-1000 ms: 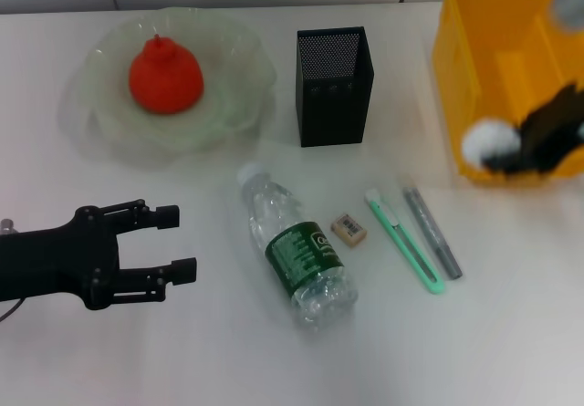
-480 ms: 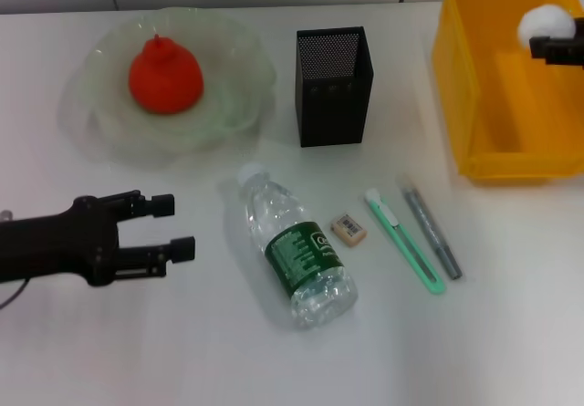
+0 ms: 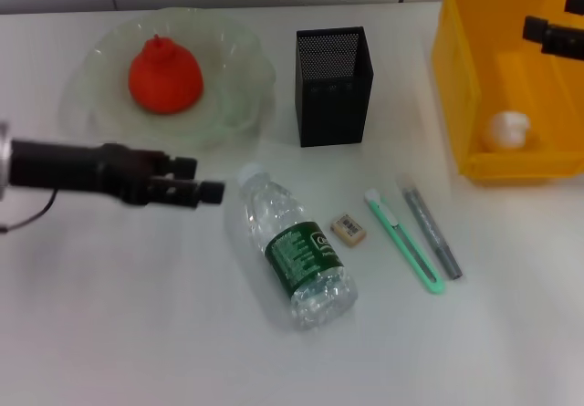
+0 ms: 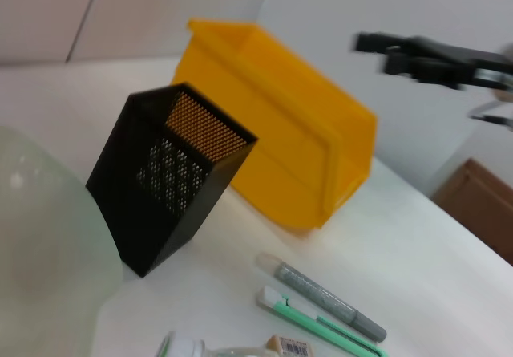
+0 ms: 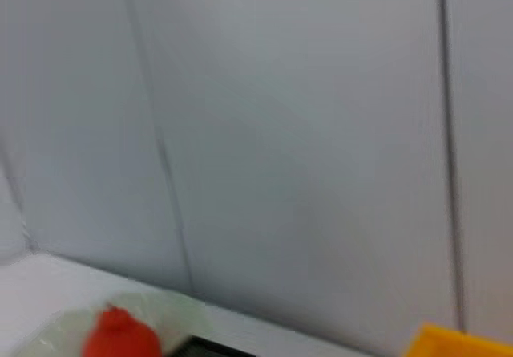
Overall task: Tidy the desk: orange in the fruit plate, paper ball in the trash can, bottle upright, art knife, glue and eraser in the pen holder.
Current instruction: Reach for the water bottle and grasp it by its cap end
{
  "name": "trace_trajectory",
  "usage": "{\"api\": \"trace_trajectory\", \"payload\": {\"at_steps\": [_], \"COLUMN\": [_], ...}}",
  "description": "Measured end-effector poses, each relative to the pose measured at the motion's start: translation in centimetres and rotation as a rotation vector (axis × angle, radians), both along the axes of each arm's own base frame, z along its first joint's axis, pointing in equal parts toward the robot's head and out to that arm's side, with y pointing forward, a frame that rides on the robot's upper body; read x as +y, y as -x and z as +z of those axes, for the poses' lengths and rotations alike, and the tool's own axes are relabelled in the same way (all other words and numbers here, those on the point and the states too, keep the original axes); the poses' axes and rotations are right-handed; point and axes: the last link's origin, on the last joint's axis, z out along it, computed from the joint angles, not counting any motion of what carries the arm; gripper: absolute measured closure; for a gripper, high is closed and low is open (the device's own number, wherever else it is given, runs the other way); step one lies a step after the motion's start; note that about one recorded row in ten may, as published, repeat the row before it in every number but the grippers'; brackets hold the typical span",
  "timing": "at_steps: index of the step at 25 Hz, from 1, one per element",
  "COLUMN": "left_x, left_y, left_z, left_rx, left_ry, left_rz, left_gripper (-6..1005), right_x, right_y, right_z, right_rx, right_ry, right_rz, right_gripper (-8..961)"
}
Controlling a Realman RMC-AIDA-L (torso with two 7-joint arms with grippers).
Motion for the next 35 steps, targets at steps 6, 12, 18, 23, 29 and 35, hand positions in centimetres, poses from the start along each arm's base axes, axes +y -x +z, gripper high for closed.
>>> {"api": "trace_trajectory", "payload": {"at_steps": [6, 12, 18, 23, 29, 35], "left_x": [2.7, 4.9, 5.9, 6.3, 6.4, 6.4], "left_y": [-3.2, -4.1, -3.8, -3.1, -2.3, -2.2], "left_z": [-1.6, -3.2, -4.5, -5.4, -5.8, -6.3], "left_rx": [0.062, 0.135, 0.152, 0.138, 0.171, 0.169], "left_ry": [0.083, 0.035, -0.015, -0.026, -0.036, -0.022], "left_rz": [0.226, 0.424, 0.526, 0.626, 0.687, 0.719], "left_gripper": [270, 276, 283, 289, 296, 303], "right_x": [-4.0, -7.1, -8.6, -8.7, -8.6, -8.4], "right_y": [-2.5, -4.2, -4.9, -4.9, -4.8, -4.6], "right_z": [-1.9, -5.5, -7.7, -8.2, -8.2, -8.3], "right_rx": [0.053, 0.037, 0.035, 0.027, 0.014, 0.011], "right_ry": [-0.087, -0.109, -0.123, -0.13, -0.135, -0.135], "right_rz": [0.175, 0.287, 0.313, 0.334, 0.349, 0.357], "right_gripper": [106, 107, 108, 108, 109, 109]}}
